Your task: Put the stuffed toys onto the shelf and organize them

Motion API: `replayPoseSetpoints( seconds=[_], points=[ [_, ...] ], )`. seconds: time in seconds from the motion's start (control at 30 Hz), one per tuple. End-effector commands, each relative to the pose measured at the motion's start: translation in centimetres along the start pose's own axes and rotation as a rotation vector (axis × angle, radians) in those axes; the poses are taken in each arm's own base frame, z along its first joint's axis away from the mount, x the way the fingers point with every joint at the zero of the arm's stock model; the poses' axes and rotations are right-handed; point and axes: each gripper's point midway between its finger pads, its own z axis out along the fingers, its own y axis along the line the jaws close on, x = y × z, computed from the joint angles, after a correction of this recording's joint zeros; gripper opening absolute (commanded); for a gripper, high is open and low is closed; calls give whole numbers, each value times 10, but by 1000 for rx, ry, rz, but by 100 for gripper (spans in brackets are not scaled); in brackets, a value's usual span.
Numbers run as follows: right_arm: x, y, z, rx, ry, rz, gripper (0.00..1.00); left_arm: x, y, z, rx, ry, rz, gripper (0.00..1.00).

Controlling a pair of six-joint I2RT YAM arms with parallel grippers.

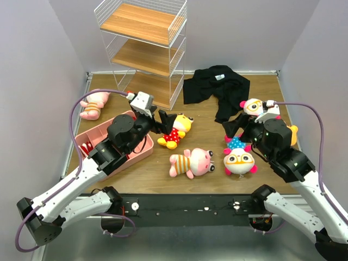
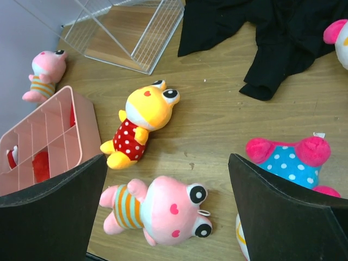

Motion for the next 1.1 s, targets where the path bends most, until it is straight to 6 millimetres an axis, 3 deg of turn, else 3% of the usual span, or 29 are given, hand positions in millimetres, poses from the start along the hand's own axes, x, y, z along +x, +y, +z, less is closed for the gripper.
replayPoseSetpoints(
  seconds=[0.0,0.27,0.43,0.6,0.87,1.07],
  points=[
    [2,-7,0,54,4,40,100,-18,0,-6,-10,-40,-8,99],
    [21,-32,4,245,54,239,99,-19,2,-7,-17,-43,-9,99],
    [74,-60,-3,506,208,475,91,-18,3,-7,-22,-43,-10,99],
    [123,-96,-16,773,310,525,71,-19,3,-8,-24,-45,-10,99],
    [141,-137,-32,1029,233,579,68,-20,3,-9,-26,-48,-13,99],
    [166,-135,-16,998,308,604,69,-21,5,-9,-35,-52,-15,99]
  ],
)
